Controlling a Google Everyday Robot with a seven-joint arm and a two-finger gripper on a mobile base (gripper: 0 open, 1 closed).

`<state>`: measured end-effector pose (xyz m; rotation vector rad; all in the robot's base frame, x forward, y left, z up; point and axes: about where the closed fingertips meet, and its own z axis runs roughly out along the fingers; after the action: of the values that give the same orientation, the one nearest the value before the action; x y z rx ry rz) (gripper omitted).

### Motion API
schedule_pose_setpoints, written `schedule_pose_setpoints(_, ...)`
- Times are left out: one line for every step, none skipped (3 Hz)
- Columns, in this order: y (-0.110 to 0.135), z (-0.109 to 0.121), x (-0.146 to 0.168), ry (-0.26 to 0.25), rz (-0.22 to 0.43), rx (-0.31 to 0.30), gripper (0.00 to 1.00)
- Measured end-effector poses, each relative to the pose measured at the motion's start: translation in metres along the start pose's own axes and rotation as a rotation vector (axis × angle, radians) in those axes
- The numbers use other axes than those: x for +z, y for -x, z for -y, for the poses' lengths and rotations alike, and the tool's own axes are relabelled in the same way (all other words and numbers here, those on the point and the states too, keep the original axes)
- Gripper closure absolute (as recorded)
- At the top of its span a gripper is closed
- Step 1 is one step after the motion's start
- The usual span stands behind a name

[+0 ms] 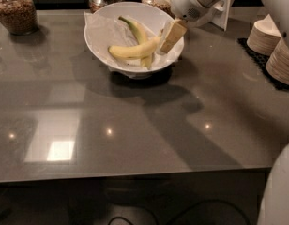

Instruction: Pick banana from white bowl

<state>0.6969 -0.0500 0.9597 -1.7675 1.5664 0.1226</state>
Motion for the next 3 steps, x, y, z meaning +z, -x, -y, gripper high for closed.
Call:
schedule_pose_setpoints(0.003,0.009,0.025,0.020,0.021,-0.030,0.25)
schedule_pose_setpoints(0.004,0.009,0.042,0.046,0.036,-0.056,0.47)
schedule_pose_setpoints(0.000,0.004,0.056,0.088,0.034,-0.079,0.59)
